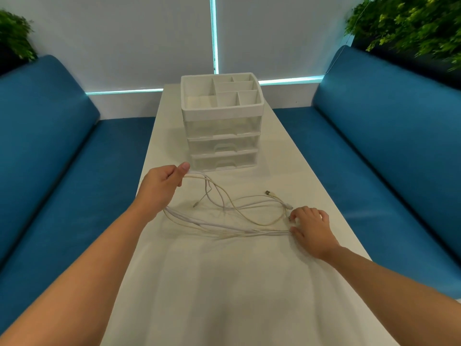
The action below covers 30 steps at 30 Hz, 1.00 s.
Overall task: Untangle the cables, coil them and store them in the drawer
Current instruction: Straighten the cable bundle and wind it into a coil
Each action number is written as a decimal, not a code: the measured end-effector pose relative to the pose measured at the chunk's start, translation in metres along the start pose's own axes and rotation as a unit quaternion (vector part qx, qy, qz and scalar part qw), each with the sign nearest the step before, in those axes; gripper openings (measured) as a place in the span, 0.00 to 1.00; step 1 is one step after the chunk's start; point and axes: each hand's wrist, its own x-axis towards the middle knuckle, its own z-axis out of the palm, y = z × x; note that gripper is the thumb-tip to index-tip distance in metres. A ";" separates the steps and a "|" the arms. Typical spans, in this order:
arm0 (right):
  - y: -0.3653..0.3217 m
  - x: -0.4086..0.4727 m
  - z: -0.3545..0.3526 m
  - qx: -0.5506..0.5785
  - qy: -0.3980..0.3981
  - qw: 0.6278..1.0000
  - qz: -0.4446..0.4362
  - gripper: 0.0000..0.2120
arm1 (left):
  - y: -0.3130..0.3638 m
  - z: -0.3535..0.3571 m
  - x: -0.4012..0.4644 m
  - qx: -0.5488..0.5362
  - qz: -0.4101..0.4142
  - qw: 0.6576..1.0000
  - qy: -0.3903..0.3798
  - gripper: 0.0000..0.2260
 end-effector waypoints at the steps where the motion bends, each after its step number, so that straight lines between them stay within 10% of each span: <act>1: -0.010 0.005 -0.006 0.022 0.002 1.000 -0.004 0.10 | 0.000 0.001 -0.002 -0.001 0.001 1.000 -0.001 0.24; 8: -0.140 0.061 -0.065 0.285 0.042 0.951 -0.114 0.09 | -0.008 0.005 -0.014 -0.023 0.018 0.999 -0.021 0.23; 16: -0.215 0.092 -0.084 0.348 -0.324 0.860 -0.187 0.18 | -0.017 0.004 -0.024 -0.069 0.025 0.996 -0.056 0.19; 25: -0.190 0.109 -0.077 0.233 -0.218 0.925 -0.205 0.07 | -0.036 0.010 -0.018 -0.124 0.001 0.983 -0.139 0.14; 30: -0.183 0.112 -0.079 0.068 -0.151 0.961 -0.221 0.23 | -0.033 0.017 -0.013 -0.111 0.027 0.986 -0.119 0.12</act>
